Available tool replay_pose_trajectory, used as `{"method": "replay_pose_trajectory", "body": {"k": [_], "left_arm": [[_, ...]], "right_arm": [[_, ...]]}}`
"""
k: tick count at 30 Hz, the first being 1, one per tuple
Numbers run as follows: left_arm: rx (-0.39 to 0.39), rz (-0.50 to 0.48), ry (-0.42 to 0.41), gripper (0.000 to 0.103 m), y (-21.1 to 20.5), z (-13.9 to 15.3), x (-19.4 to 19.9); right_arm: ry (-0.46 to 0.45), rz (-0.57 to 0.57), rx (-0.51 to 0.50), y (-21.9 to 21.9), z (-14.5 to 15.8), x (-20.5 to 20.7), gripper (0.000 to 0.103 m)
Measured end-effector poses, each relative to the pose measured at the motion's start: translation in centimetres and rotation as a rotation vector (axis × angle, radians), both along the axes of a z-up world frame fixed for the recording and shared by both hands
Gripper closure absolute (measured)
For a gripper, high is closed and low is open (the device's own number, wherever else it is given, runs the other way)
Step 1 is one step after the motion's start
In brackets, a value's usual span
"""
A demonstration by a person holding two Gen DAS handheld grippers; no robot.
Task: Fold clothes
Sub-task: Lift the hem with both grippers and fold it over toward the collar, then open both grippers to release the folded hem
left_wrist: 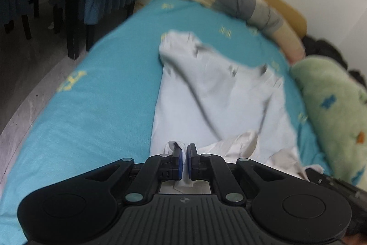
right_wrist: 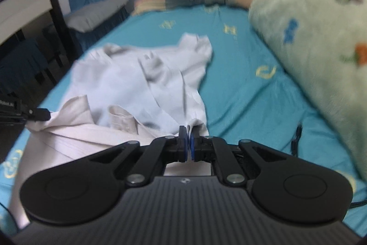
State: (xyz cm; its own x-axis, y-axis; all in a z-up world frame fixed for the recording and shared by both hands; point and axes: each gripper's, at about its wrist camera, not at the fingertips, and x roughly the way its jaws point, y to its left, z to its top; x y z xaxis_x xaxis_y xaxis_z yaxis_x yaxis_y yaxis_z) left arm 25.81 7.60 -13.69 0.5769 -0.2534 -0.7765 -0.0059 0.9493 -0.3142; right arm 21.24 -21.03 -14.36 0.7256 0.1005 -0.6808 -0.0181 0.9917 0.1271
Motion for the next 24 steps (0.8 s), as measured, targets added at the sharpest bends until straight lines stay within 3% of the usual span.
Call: {"method": "replay_pose_trajectory", "body": {"k": [5,7,9,11,12,13,18,24], "left_arm": [[0.023,-0.012,-0.002,0.094,-0.2,-0.8,-0.2],[0.036,-0.027,-0.023,0.081,-0.5,0.5,-1.0],[0.045,-0.043,-0.072,0.051,-0.8,2.3,-2.3],[0.062,-0.053,-0.133,0.039,-1.1,4.3,-4.1],[0.075,-0.058,-0.153,0.03,-1.3,5.2,-4.9],[0.087,-0.064,-0.173,0.026,-1.5,6.2,-5.7],[0.113,-0.069,-0.281,0.001,-2.1,10.2,-10.6],[0.148,-0.089,-0.353,0.0,-2.1,12.3,-17.1]], "right_arm": [[0.042,-0.025,0.092,-1.3,-1.4,0.9,0.094],[0.036,-0.026,0.115,-1.6,-0.7,0.8,0.094],[0.023,-0.031,0.122,-1.8,0.3,0.4,0.088],[-0.002,-0.037,0.126,-2.0,1.6,-0.4,0.063],[-0.019,-0.038,0.134,-2.1,2.5,-1.0,0.036],[-0.035,-0.037,0.14,-2.1,3.4,-1.7,0.02],[-0.104,-0.026,0.152,-1.6,7.7,-5.8,0.022],[-0.199,0.002,0.087,0.0,11.3,-11.6,0.022]]}}
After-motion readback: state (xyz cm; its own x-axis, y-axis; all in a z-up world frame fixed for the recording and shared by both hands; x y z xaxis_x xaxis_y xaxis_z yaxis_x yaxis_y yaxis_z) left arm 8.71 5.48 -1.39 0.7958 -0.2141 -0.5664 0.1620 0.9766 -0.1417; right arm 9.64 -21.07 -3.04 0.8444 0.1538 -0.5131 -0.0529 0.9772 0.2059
